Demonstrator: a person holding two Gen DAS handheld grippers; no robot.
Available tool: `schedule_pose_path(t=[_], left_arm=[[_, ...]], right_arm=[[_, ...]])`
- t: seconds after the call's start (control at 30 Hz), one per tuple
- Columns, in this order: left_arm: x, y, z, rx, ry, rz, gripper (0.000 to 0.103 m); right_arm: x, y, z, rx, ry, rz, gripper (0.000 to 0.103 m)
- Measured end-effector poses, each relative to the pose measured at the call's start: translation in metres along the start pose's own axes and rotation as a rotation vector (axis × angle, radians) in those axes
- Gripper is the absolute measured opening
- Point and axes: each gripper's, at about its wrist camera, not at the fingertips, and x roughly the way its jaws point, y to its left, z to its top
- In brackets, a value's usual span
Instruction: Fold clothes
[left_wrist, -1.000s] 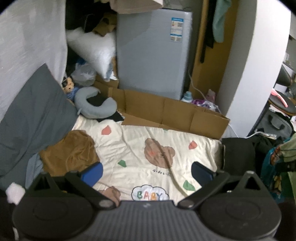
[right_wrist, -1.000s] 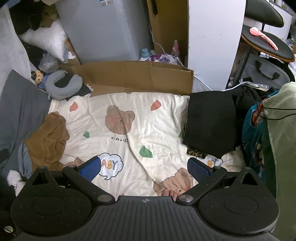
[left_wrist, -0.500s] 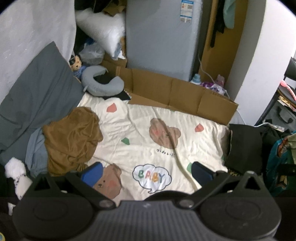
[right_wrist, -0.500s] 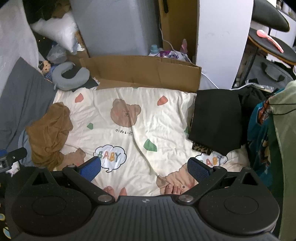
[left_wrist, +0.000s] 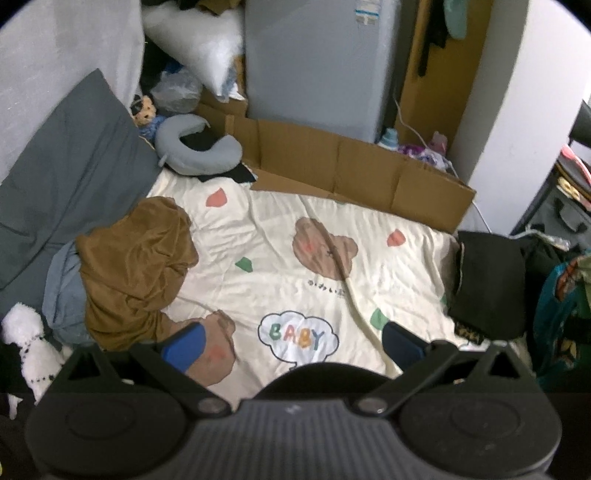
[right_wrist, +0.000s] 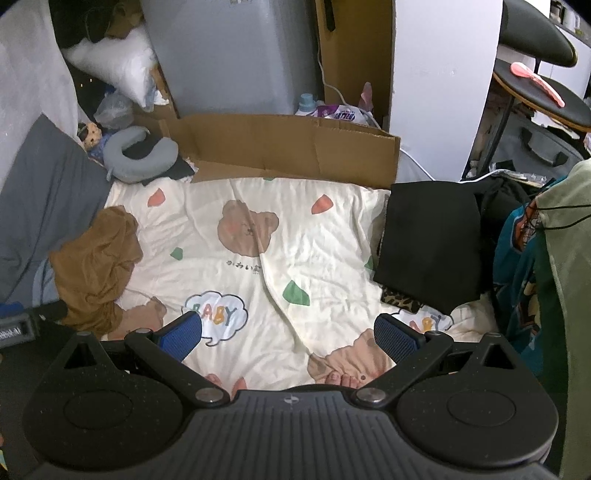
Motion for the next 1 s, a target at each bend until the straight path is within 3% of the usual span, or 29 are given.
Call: schedule_pose_path(t=[1.0], left_arm=[[0.0037, 0.0045, -0.0008, -0.019, 0.002, 0.003, 0.102]], right_arm=[[0.0044, -0.0046, -0.0005, 0.002, -0.014, -0.020, 0.102]])
